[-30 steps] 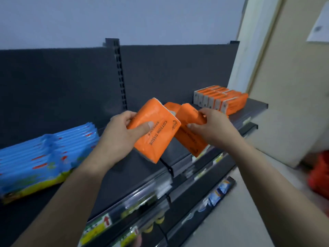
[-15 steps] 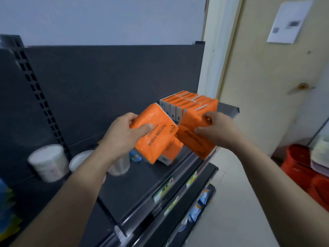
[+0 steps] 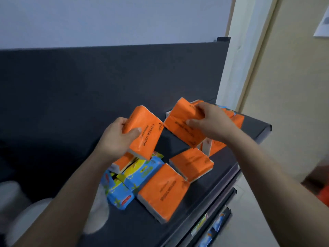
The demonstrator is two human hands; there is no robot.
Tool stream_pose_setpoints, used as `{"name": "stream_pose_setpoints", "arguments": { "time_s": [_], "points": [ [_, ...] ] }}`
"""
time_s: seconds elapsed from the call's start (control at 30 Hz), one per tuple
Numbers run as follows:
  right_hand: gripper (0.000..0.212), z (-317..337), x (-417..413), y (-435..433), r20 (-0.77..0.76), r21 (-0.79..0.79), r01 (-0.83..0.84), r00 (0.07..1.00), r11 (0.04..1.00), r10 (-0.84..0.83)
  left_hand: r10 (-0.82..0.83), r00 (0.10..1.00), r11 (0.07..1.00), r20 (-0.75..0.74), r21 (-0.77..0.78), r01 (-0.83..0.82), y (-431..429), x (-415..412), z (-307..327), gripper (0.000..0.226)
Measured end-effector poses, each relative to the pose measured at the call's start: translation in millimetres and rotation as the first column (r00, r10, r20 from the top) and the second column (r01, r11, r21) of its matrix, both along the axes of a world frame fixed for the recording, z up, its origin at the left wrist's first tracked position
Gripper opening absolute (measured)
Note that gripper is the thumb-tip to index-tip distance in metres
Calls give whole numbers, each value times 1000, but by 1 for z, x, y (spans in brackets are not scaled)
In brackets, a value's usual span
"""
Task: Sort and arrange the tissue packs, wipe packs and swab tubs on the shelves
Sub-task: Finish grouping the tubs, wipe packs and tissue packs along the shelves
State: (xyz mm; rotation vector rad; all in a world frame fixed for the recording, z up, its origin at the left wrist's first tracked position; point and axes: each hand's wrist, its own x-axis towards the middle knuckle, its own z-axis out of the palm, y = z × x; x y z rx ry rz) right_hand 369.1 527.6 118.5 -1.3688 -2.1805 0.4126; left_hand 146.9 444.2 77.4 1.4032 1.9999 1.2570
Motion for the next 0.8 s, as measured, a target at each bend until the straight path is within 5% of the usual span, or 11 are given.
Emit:
{"name": "stream_pose_setpoints", "arguments": {
  "time_s": [0.37,0.6,0.8],
  "points": [
    [29,3,14,142,-204,-87,-313,935,946,290,131,991,988,15,-81,-129,103,37,-30,38],
    [26,-1,8,177,-277,-187,-459,873,868,402,248,941,929,-230,-220,-298,138,41,-45,42],
    [30,-6,2,192,-241,-206,-476,871,855,427,205,925,935,-318,-214,-281,158,30,-57,42]
  ]
}}
